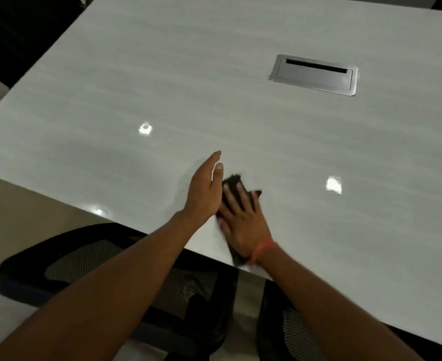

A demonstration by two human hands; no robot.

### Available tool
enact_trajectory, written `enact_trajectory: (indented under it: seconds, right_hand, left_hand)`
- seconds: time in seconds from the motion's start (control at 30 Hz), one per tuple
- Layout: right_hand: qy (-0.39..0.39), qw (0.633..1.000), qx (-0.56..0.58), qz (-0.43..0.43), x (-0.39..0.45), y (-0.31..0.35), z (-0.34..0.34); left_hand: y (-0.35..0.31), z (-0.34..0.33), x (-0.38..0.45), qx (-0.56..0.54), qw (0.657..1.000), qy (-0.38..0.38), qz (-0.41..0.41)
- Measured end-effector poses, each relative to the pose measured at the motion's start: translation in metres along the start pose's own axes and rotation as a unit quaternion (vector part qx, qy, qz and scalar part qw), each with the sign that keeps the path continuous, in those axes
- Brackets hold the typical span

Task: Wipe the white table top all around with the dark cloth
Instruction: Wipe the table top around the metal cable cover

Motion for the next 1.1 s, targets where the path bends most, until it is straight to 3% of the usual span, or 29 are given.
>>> enact_trajectory:
  seconds: [0.1,0.27,0.37,0.5,0.57,0.67,0.77,0.83,0.97,1.1]
  right_hand:
    - [0.005,1.000,-0.006,0.005,-0.061,0.012,-0.007]
    - [0.019,0.979,-0.006,-0.202,-0.104,-0.094,0.008]
    - [-0.013,0.955,0.006,-0.298,-0.064,-0.148,0.027]
    - [-0.039,0.940,0.041,-0.337,0.084,-0.168,0.044]
    - [-0.040,0.956,0.038,-0.289,0.173,-0.130,0.042]
    - [-0.063,0.989,0.014,-0.130,0.246,-0.006,0.033]
    - [-0.015,0.998,-0.004,0.058,0.187,0.108,-0.001]
    - [-0.014,0.994,0.009,0.106,0.109,0.120,-0.010]
    - [0.007,0.999,-0.018,0.030,-0.003,0.019,-0.001]
    - [-0.021,0.987,-0.007,-0.162,0.008,-0.120,0.034]
  left_hand:
    - [0.016,0.017,0.009,-0.013,1.000,0.023,0.009]
    - [0.042,0.040,0.019,-0.027,0.999,0.037,0.016]
    - [0.056,0.061,0.031,-0.027,0.999,0.023,0.023]
    - [0.072,0.088,0.048,-0.011,1.000,0.007,0.028]
    - [0.079,0.109,0.066,0.005,1.000,-0.020,0.018]
    - [0.073,0.098,0.094,0.044,0.997,-0.054,0.030]
    - [0.056,0.084,0.093,-0.035,0.995,-0.085,0.036]
    - [0.051,0.096,0.109,-0.034,0.998,-0.045,0.018]
    - [0.042,0.083,0.122,-0.016,1.000,-0.009,0.010]
    - [0.042,0.047,0.125,-0.014,1.000,0.014,0.000]
Point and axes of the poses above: each hand's wrist, its own x-axis towards the middle knuckle, its own z-axis out of the back of the hand, y = z × x, the point moved 10 cm from there along x, towards the middle knuckle, and after that the axes turned 1 degree about -z, right-handed, at the moved point
